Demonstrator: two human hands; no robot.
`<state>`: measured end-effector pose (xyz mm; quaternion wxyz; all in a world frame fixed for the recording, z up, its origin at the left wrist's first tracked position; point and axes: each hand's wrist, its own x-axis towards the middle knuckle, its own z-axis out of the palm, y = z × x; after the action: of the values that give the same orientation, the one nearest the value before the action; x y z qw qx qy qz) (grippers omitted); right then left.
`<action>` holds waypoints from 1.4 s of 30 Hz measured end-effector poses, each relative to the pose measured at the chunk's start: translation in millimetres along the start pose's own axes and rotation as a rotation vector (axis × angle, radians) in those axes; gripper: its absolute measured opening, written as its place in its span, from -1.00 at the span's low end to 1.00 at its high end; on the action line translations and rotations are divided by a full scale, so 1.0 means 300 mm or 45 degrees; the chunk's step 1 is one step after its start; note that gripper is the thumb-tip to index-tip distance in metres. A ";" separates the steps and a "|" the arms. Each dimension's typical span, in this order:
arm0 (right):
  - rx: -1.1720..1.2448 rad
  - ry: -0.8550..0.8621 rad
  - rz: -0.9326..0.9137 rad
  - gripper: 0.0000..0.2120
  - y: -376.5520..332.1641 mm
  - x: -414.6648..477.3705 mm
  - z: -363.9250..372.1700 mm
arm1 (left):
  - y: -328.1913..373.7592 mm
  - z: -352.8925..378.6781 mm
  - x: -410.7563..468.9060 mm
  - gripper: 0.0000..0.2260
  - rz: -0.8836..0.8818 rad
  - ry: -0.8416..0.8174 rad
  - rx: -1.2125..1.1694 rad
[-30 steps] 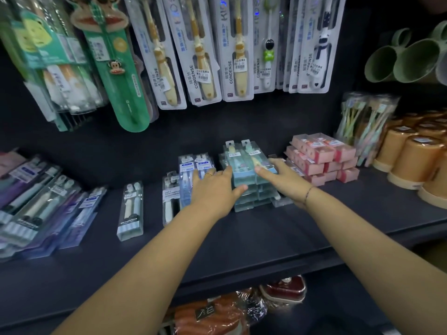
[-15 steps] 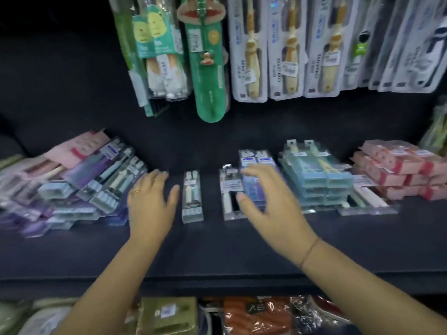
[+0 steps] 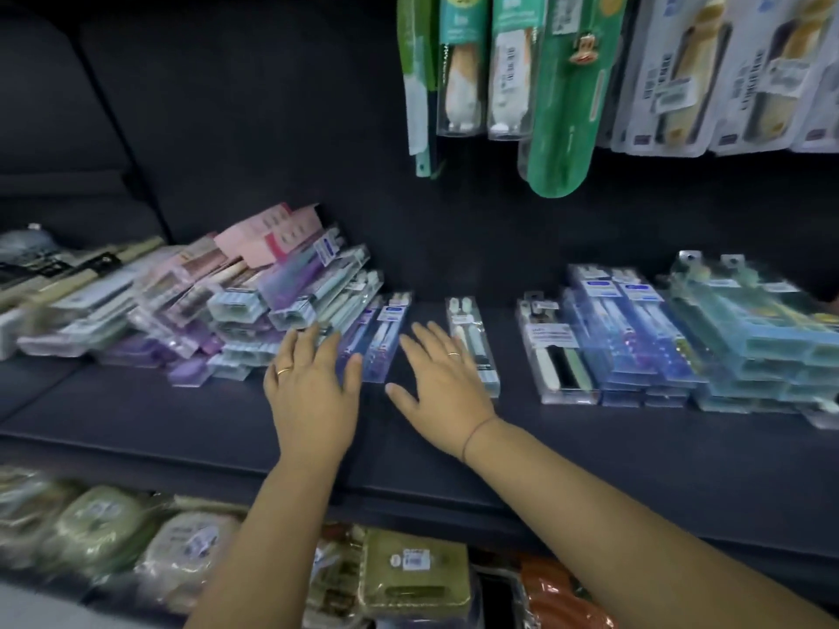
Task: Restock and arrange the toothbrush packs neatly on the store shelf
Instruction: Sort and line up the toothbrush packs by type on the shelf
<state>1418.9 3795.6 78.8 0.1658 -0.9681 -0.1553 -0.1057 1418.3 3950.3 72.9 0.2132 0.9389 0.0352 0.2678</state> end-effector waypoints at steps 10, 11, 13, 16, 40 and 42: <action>-0.061 -0.204 -0.144 -0.39 -0.034 0.006 0.034 | -0.041 -0.011 0.010 -0.61 0.071 0.059 -0.040; -0.031 -0.211 -0.153 -0.39 -0.032 -0.034 0.012 | -0.043 -0.012 0.009 -0.62 0.072 0.060 -0.052; 0.041 -0.219 -0.153 -0.40 -0.023 -0.135 -0.032 | -0.044 -0.010 0.006 -0.62 0.068 0.057 -0.077; 0.137 -0.112 -0.084 -0.50 0.003 -0.280 -0.075 | -0.034 -0.012 -0.005 -0.67 0.052 0.102 -0.148; 0.252 0.932 0.613 -0.78 0.413 -0.376 -0.448 | 0.611 0.089 -0.197 -0.42 0.395 -0.565 -0.781; 0.192 0.782 0.680 -0.76 0.446 -0.350 -0.442 | 0.672 0.112 -0.193 -0.37 0.346 -0.645 -0.805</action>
<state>1346.1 3600.7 135.7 0.2964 -0.8829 0.1507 -0.3315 1376.6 3744.4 103.6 0.4554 0.8595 -0.2262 0.0518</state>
